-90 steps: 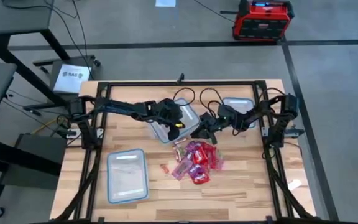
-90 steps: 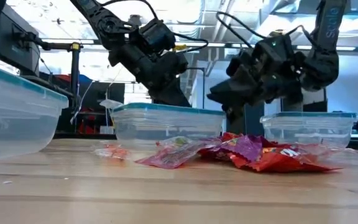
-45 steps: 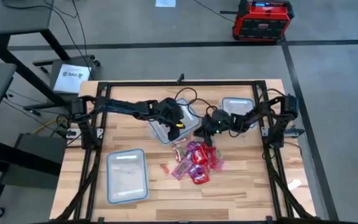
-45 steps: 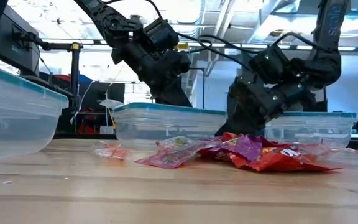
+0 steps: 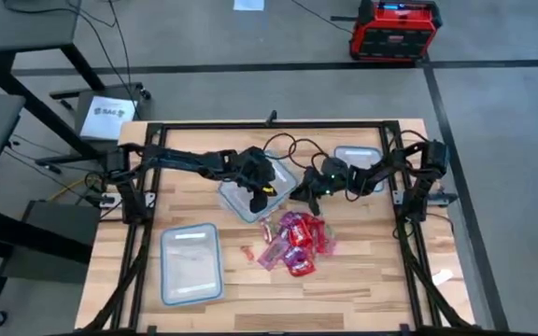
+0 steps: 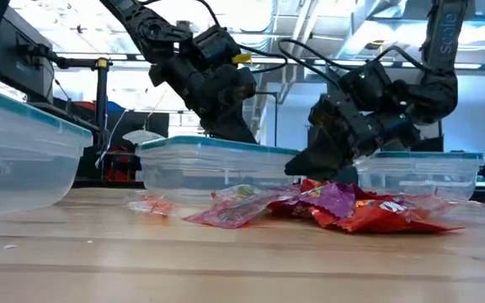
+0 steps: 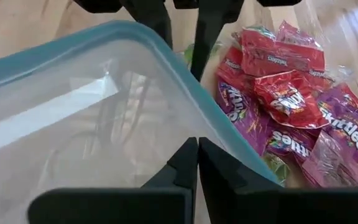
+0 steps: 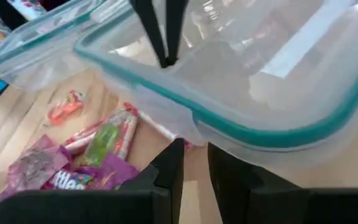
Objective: Sort candy
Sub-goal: Open the top left transparent bin
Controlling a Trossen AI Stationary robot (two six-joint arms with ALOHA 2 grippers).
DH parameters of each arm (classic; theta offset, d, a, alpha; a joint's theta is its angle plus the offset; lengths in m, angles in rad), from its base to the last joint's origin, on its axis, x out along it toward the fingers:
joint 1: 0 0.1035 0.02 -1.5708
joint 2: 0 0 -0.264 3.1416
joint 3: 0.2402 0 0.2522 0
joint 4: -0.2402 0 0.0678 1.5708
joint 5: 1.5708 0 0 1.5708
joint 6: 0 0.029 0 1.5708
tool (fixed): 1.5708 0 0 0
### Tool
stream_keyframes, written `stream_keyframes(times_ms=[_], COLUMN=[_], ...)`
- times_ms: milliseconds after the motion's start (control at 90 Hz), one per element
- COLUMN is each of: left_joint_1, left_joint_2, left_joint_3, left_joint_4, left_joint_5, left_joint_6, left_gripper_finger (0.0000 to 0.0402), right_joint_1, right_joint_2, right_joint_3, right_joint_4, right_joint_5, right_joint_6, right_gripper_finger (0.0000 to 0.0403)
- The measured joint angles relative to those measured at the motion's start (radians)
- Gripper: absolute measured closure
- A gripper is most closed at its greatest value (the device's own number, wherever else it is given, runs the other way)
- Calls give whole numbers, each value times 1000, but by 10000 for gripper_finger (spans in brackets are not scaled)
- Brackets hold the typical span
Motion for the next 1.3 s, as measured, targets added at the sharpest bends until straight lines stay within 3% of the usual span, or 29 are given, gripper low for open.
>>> stream_keyframes(times_ms=[144, 533, 789, 956, 1056, 1300], left_joint_1=[0, 4, 3, 10, 10, 9], left_joint_2=[6, 6, 6, 10, 10, 10], left_joint_3=[0, -2, 0, 2, 1, 0], left_joint_4=[6, 45, 47, 64, 53, 69], left_joint_5=[2, 11, -6, -107, -124, -102], left_joint_6=[11, -9, -23, -23, -23, -28], left_gripper_finger=[401, 401, 401, 401, 401, 401], right_joint_1=[23, 82, 70, 67, 63, 52], right_joint_2=[3, 3, 4, 4, 36, 6], right_joint_3=[2, 84, 114, 132, 128, 121], right_joint_4=[43, -80, -117, 90, 112, -7], right_joint_5=[1, -6, -202, -445, -425, -402], right_joint_6=[-11, -53, -4, 82, 137, 78], right_gripper_finger=[342, 342, 342, 358, 369, 380])
